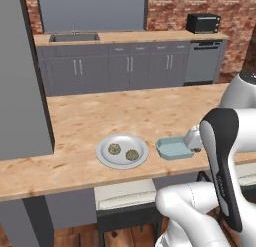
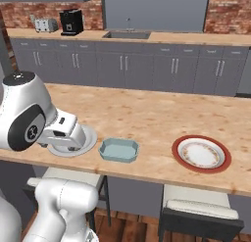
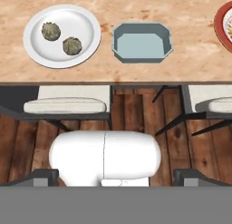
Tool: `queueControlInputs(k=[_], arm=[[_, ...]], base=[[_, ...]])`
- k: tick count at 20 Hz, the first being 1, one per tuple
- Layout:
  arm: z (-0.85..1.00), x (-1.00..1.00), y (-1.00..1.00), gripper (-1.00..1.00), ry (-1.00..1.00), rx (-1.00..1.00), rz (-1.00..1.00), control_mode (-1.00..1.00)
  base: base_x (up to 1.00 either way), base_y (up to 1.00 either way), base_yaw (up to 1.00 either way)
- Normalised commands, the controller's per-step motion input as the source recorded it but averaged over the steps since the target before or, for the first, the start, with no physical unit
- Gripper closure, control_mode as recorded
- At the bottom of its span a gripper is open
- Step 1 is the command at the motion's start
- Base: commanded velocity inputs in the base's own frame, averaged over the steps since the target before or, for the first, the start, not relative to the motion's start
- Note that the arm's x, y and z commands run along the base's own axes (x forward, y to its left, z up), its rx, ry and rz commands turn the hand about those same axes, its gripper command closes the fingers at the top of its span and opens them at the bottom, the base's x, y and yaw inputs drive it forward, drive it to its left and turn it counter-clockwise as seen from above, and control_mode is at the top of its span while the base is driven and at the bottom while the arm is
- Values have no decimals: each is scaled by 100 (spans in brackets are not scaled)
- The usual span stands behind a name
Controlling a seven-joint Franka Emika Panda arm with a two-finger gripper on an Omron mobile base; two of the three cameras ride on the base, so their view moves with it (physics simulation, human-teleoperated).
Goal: Place two dumplings into each of the tupperware containers and then place the containers in the fridge.
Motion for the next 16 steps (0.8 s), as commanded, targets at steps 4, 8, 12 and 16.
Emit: queueControlInputs(k=[4, 8, 12, 16], arm=[[0, 0, 0, -100, 0, 0, 0, 100], [-18, 69, 28, -100, 5, 0, -3, -100], [-59, 100, 69, -100, 11, 0, 0, -100], [-81, 100, 66, -100, 17, 0, 0, -100]], base=[[49, 0, -21], [15, 0, -3], [0, 0, 0], [0, 0, 0]])
